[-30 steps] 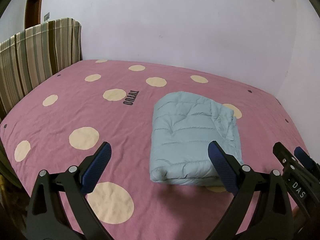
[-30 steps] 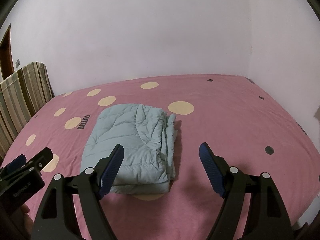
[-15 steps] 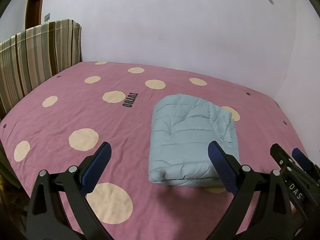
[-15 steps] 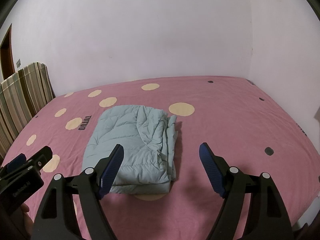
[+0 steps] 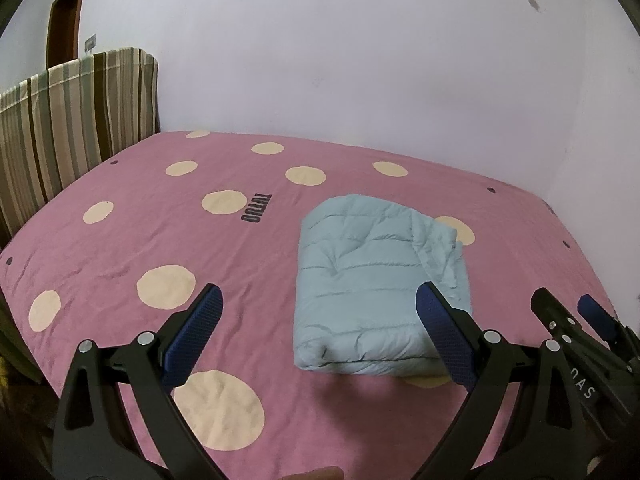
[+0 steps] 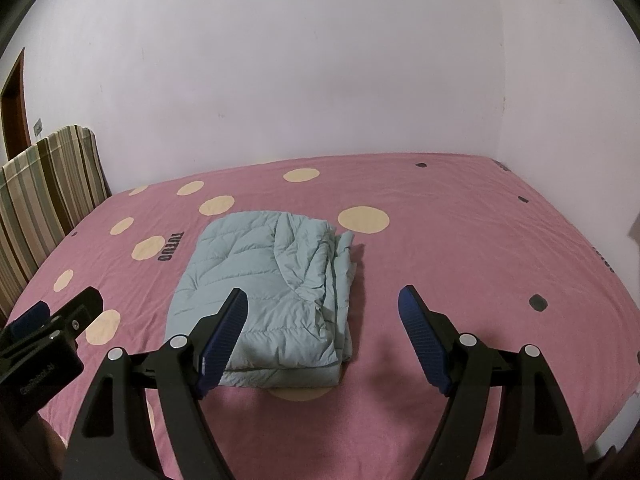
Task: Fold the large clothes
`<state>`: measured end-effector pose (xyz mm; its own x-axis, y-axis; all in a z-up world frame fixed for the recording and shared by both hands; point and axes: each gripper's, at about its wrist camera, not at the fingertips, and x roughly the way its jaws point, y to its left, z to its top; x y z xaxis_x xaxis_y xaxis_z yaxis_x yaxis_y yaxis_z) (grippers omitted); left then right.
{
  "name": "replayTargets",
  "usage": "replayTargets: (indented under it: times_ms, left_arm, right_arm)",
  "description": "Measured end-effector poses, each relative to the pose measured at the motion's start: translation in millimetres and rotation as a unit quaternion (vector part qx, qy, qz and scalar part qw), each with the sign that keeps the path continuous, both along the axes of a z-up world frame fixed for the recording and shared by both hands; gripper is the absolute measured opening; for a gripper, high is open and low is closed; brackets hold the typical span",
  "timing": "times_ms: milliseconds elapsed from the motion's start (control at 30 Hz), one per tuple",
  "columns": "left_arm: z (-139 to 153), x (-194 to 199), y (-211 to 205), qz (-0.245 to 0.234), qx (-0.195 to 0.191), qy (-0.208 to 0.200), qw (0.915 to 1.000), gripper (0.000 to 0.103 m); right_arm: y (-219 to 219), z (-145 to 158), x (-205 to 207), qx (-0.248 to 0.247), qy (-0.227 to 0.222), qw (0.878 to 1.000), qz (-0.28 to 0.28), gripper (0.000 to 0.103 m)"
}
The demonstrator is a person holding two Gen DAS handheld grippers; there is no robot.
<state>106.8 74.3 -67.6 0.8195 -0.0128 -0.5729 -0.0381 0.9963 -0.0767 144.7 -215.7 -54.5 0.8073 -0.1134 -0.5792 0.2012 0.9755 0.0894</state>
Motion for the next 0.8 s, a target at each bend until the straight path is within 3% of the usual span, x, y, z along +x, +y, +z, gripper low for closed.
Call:
replayTargets:
  times_ms: [133,433,800]
  left_arm:
    - [3,-3,-3,0.002,0.013,-0.013,0.9998,0.097]
    - [-4,7,3,-0.004,-0.012,0.012,0.9999,0.101]
    - [-19,25,2,-0.001,-0.004,0.016,0.9999,0.101]
  right_arm:
    - [0,0,0,-0.001,0.000,1.000,0.001,0.077]
    - [1,-1,0,0.000,0.001,1.000,0.001,0.077]
    - [-8,-10,9,0.000,0.006,1.000,0.000,0.077]
